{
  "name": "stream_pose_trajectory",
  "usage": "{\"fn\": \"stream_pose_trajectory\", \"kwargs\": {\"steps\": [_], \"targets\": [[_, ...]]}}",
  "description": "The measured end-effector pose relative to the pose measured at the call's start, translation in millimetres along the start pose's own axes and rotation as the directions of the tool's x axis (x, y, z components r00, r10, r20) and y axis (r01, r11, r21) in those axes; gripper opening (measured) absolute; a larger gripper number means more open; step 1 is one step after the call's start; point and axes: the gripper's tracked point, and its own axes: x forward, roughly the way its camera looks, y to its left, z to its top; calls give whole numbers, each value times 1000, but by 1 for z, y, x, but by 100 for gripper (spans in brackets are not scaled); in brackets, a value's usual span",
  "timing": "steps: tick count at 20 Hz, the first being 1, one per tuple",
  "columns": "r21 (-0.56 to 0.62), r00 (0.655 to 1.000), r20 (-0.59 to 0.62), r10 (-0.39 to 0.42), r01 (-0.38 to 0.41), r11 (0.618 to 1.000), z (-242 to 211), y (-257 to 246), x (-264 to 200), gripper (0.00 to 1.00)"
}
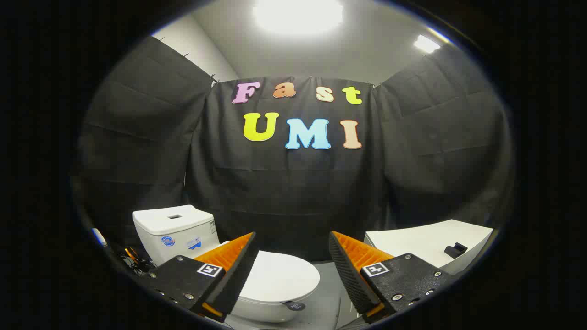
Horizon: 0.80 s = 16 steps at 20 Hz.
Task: Open the toilet lid.
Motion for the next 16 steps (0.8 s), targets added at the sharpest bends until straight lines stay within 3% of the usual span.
{"fn": "stream_pose_trajectory", "kwargs": {"steps": [16], "targets": [[1,1000,-12,-7,7,1000,-5,-6,0,95]]}}
